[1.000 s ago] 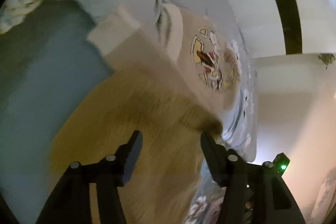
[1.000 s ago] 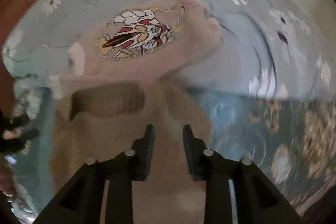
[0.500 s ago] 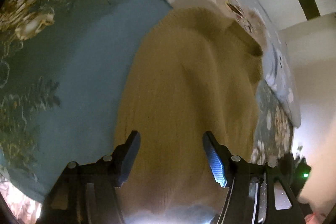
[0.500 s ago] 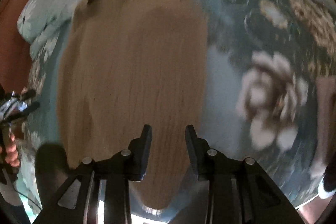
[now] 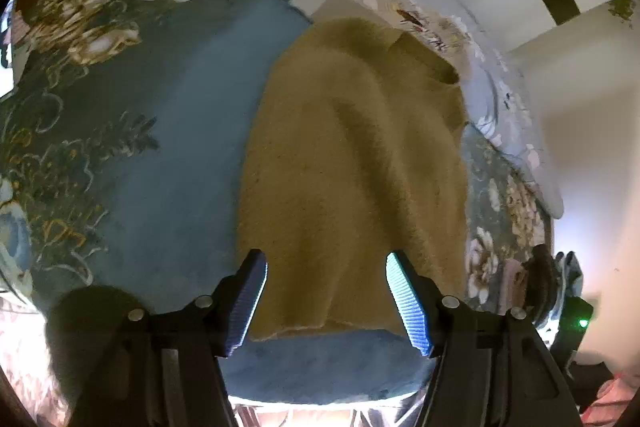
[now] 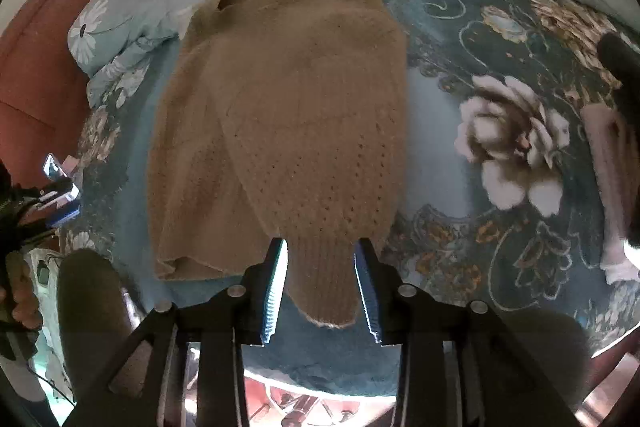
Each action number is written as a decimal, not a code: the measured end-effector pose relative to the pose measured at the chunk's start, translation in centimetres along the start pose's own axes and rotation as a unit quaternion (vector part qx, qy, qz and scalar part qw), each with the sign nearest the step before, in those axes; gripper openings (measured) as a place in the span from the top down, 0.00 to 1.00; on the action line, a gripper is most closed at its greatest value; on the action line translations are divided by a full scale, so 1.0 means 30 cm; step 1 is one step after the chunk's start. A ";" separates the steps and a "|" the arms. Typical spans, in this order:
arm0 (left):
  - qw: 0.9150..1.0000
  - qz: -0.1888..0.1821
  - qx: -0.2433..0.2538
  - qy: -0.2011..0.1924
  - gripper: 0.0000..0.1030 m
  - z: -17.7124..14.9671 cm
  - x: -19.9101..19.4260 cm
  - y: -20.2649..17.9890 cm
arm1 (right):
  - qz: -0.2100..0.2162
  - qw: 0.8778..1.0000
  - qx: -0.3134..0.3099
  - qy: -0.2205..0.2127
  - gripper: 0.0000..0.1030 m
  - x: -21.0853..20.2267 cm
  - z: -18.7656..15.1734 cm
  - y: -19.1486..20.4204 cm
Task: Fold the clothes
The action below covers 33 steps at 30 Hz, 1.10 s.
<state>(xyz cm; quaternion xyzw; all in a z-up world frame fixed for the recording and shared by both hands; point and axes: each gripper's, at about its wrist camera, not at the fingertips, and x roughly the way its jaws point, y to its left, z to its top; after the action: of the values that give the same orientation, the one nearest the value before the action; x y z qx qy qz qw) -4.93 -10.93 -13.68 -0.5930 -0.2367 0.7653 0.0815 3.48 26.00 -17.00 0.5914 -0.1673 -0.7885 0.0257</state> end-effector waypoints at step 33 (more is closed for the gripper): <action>0.987 -0.050 -0.121 0.088 0.37 -0.143 0.418 0.225 | 0.030 0.989 0.137 0.056 0.47 0.296 -0.056 -0.108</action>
<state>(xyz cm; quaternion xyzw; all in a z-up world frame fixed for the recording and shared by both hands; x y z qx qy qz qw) -3.37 -10.61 -28.46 -0.6512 -0.3485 0.6707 0.0677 2.91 26.55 -26.57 0.6269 -0.2898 -0.7229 -0.0227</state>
